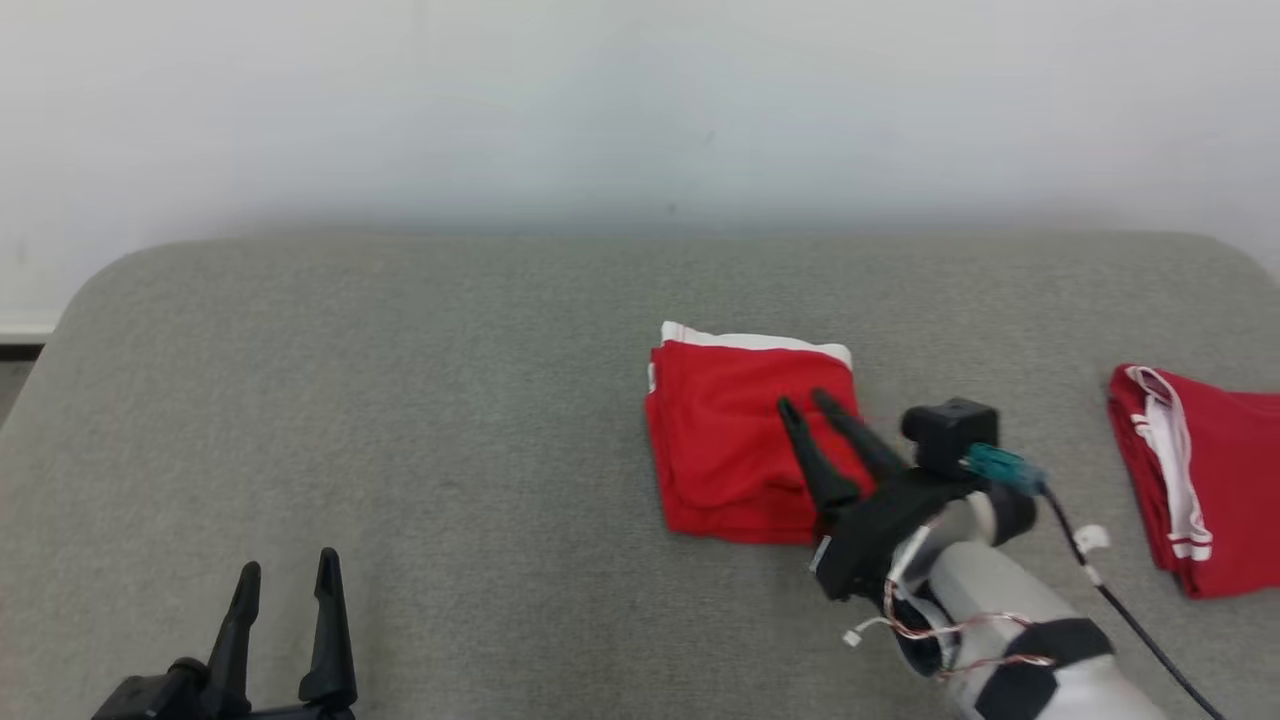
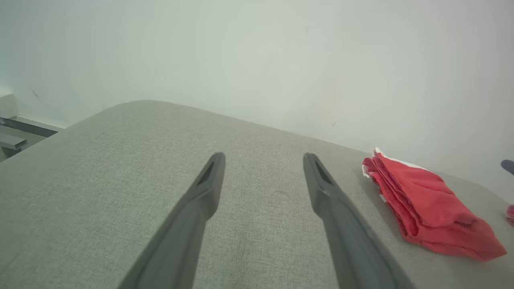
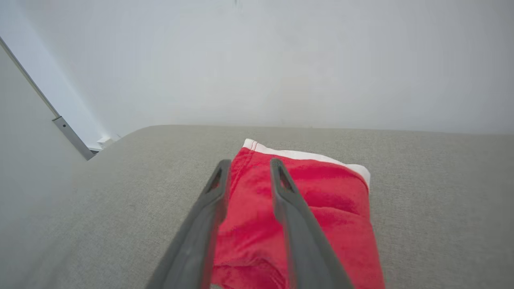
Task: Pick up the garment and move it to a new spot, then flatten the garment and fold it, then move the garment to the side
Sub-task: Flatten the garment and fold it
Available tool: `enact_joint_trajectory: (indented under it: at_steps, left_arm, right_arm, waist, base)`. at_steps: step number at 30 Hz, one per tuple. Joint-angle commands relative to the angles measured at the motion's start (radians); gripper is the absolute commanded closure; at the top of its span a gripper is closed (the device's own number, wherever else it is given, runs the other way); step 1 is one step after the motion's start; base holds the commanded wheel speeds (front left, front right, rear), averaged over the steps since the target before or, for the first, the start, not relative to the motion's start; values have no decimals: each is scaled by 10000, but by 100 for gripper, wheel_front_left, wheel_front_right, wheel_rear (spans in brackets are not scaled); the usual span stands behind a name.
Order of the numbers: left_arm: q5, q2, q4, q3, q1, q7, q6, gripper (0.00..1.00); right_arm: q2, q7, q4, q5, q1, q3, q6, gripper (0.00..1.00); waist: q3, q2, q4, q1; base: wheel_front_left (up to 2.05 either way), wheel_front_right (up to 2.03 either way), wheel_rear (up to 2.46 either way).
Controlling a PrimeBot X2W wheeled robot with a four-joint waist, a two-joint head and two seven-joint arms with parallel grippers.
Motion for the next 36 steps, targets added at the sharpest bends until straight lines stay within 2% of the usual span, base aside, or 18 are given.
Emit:
enact_joint_trajectory:
  at_steps: [1, 5, 7, 11, 21, 36]
  left_arm:
    - [95, 0, -57, 65, -69, -20, 74, 0]
    - [177, 0, -111, 124, -90, -19, 191, 0]
    - [525, 65, -67, 30, -62, -19, 177, 0]
    - [564, 50, 19, 122, -45, -19, 226, 0]
    - [884, 23, 228, 237, 286, -19, 217, 0]
    - [1015, 4, 211, 474, 920, -19, 49, 0]
  right_arm:
    - [-252, -35, -523, -477, 636, -612, -24, 0]
    - [-661, -39, -1775, -1429, 1657, -2234, -25, 0]
    - [-808, -38, -2134, -1989, 2196, -2848, -24, 0]
    - [-856, -39, -2663, -2805, 2994, -3925, -24, 0]
    - [-862, -15, -3522, -3531, 4110, -4607, -25, 0]
    - [-516, 89, -3797, -3802, 4809, -4809, -26, 0]
  waist:
    - [-344, 0, -584, 0]
    - [-417, 0, -934, 0]
    - [-464, 0, -1045, 0]
    - [-568, 0, -1215, 0]
    - [-714, 0, -1364, 0]
    - [-858, 0, -1197, 0]
  base:
    - [0, 0, 0]
    - [0, 0, 0]
    - [0, 0, 0]
    - [0, 0, 0]
    - [0, 0, 0]
    - [0, 0, 0]
